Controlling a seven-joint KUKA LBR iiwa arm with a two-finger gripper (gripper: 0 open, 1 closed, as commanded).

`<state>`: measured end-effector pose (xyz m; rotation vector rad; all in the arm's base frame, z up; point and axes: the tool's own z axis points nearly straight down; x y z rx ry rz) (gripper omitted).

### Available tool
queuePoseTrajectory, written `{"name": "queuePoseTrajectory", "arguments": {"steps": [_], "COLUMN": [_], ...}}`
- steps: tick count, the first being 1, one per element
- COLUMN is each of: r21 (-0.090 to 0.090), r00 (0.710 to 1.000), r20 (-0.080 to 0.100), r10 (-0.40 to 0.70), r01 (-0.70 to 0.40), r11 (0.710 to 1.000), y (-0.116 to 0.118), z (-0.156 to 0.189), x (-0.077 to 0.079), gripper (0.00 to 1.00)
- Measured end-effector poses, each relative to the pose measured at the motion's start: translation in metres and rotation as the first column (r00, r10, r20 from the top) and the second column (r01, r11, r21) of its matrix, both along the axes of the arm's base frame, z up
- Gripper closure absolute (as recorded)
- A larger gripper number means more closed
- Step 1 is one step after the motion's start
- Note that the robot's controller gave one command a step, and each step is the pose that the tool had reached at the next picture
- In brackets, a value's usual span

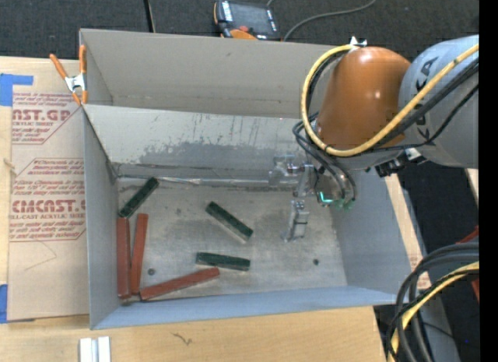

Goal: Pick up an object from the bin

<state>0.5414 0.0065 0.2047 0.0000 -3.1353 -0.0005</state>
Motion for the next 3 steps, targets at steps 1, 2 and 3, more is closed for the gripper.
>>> {"name": "queuePoseTrajectory", "arguments": {"steps": [1,2,3], "r21": [0.001,0.0,0.001], "r00": [0.997,0.997,0.999], "r20": [0.002,0.008,0.016], "r10": [0.082,0.081,0.043], "r01": [-0.082,-0.081,-0.043], "r11": [0.997,0.997,0.999], "y": [0.029,0.028,0.042], "z": [-0.138,-0.135,0.008], "x": [0.017,0.019,0.005], "gripper": [0.0,1.0,1.0]}}
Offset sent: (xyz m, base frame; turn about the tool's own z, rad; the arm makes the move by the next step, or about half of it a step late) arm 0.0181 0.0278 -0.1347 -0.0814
